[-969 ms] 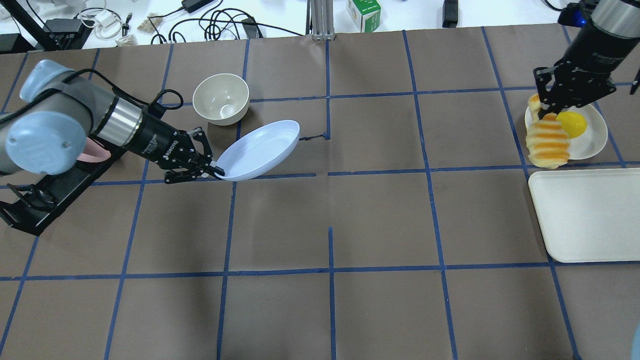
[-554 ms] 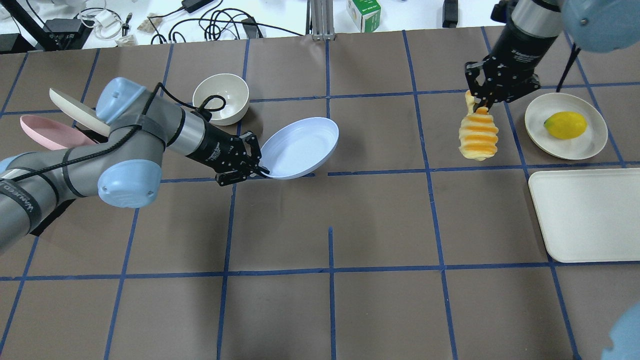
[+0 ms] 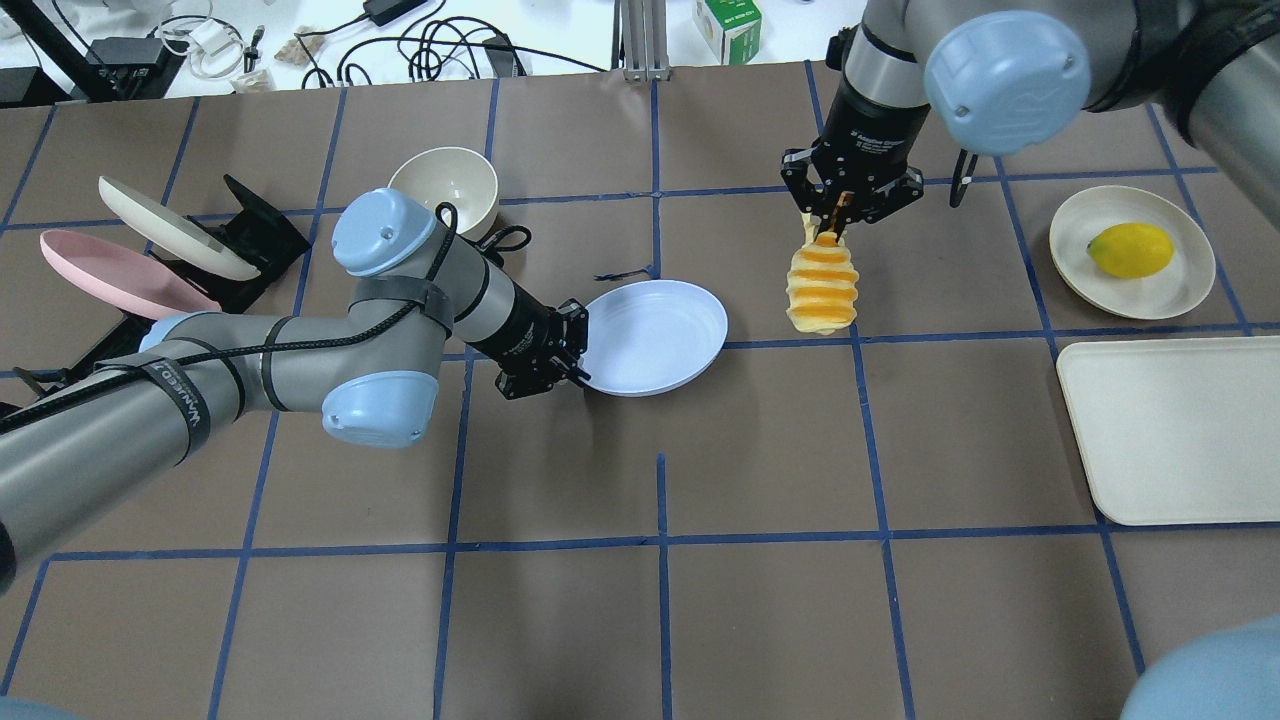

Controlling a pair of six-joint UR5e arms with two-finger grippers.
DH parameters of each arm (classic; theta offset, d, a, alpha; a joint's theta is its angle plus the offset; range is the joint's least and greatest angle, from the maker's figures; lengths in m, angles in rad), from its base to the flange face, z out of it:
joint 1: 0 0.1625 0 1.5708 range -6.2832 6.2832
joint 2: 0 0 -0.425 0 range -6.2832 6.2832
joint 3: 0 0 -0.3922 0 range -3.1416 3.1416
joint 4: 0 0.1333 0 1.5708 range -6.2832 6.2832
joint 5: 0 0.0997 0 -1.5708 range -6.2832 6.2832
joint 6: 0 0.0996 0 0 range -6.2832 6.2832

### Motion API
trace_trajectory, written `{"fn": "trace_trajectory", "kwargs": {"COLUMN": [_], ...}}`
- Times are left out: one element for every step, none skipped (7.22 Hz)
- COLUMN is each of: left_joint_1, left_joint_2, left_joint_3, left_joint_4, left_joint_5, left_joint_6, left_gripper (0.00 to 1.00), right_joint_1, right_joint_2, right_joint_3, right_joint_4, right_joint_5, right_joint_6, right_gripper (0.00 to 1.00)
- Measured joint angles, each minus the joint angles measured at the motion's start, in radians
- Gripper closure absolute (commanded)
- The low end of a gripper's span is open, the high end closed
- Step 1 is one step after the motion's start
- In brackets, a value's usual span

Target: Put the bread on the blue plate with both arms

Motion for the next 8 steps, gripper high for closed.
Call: {"fn": "trace_trajectory", "kwargs": {"left_joint_1": [-0.006, -0.006, 0.008, 0.044, 0.085, 0.116, 0.139, 0.155], "left_joint_2": [-0.013, -0.015, -0.007, 0.012, 0.04, 0.071, 0.099, 0.122], "left_joint_3": [0.002, 0.007, 0.013, 0.022, 0.05, 0.118, 0.231, 0.363], "left_joint_4": [0.013, 0.017, 0.013, -0.011, -0.072, -0.193, -0.381, -0.615], "left_joint_5": [0.019, 0.046, 0.069, 0.078, 0.081, 0.092, 0.127, 0.172], "left_joint_6": [-0.002, -0.007, -0.023, -0.041, -0.046, -0.034, -0.001, 0.049], "left_gripper": [0.25, 0.23, 0.23, 0.23, 0.23, 0.23, 0.23, 0.18], "right_joint_1": [0.039, 0.068, 0.093, 0.124, 0.149, 0.17, 0.196, 0.218], "right_joint_2": [0.019, 0.048, 0.08, 0.107, 0.13, 0.154, 0.176, 0.198], "right_joint_3": [0.0, 0.0, 0.0, -0.001, -0.002, -0.002, -0.002, 0.0], "right_joint_4": [-0.031, -0.07, -0.115, -0.152, -0.183, -0.218, -0.248, -0.265], "right_joint_5": [-0.002, -0.002, 0.001, 0.002, 0.008, 0.032, 0.062, 0.075], "right_joint_6": [0.008, 0.011, 0.014, 0.025, 0.046, 0.07, 0.095, 0.113], "right_gripper": [1.0, 1.0, 1.0, 1.0, 1.0, 1.0, 1.0, 0.77]}}
